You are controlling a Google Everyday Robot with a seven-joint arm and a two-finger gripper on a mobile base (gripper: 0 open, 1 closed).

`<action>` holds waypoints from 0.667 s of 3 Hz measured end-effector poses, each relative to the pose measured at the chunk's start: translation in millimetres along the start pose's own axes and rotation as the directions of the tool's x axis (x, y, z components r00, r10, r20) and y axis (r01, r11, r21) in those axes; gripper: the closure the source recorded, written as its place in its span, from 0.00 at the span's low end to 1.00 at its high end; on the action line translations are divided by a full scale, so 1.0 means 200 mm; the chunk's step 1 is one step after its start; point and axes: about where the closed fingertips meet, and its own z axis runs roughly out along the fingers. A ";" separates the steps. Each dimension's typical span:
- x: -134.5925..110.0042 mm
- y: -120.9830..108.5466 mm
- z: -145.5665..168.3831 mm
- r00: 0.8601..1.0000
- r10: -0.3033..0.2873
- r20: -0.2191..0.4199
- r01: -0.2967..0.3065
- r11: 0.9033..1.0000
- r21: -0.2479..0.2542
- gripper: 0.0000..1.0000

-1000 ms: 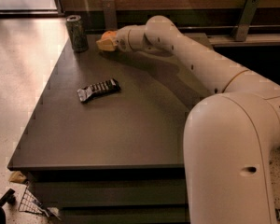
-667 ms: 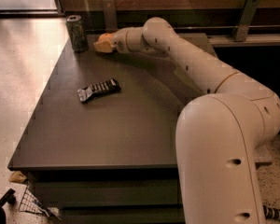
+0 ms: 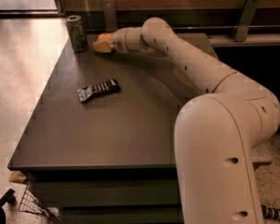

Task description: Move orange near green can

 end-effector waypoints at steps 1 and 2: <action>0.00 0.01 0.01 1.000 0.000 -0.001 0.000 1.000 -0.003 0.38; 0.00 0.01 0.01 1.000 0.000 -0.001 0.000 1.000 -0.004 0.06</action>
Offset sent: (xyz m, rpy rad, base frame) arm -0.0004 0.0024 -0.0012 0.0001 0.0016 0.0030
